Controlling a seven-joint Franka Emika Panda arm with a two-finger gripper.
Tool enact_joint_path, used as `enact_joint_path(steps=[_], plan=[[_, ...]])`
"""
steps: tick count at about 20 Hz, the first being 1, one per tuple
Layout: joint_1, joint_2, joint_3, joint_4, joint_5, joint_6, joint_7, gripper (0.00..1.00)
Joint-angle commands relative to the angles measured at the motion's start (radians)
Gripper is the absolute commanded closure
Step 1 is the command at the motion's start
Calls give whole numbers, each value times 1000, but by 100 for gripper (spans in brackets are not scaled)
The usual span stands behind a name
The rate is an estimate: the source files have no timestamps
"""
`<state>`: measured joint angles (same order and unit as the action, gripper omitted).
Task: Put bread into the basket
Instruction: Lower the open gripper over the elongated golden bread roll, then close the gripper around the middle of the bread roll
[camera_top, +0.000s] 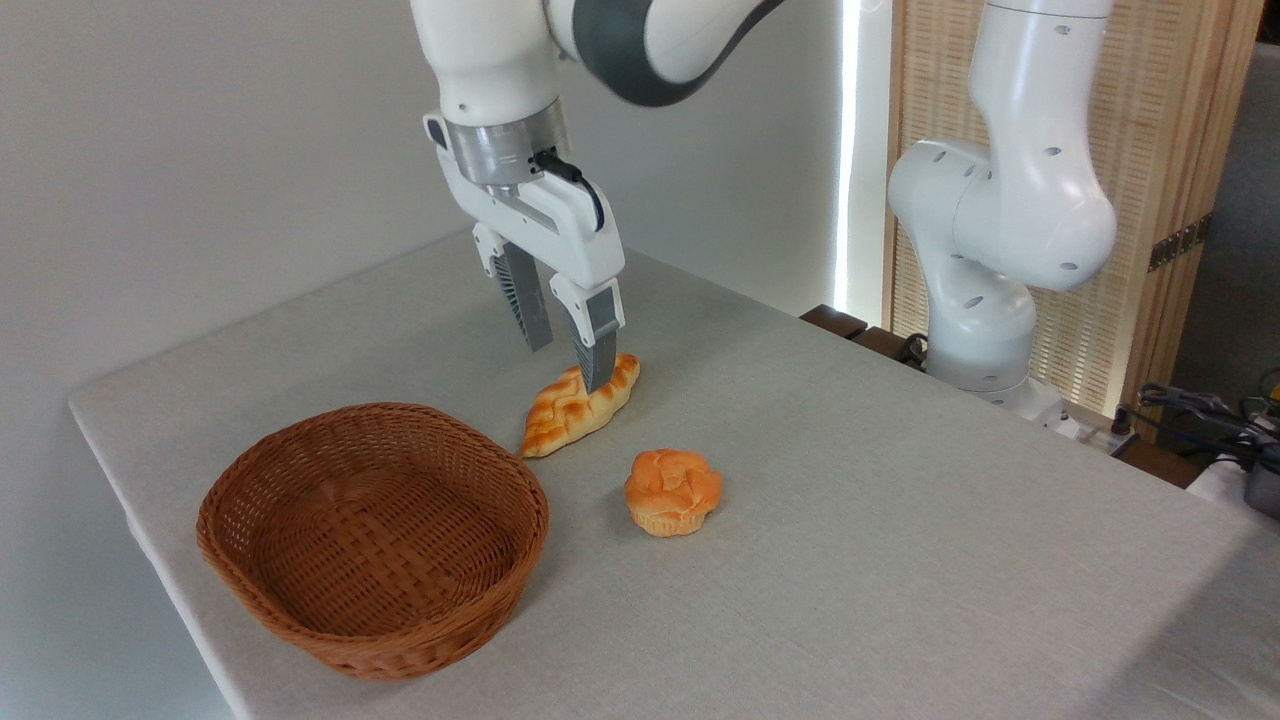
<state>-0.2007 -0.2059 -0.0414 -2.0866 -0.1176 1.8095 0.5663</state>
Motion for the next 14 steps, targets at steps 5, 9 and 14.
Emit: enact_joint_path(steps=[5,9,14], plan=[[-29,-44,-84,-170,30,200,-192,0],[-31,-44,-94,-198,29,209,-218,0],[-48,-27,-109,-230,21,255,-285,0]])
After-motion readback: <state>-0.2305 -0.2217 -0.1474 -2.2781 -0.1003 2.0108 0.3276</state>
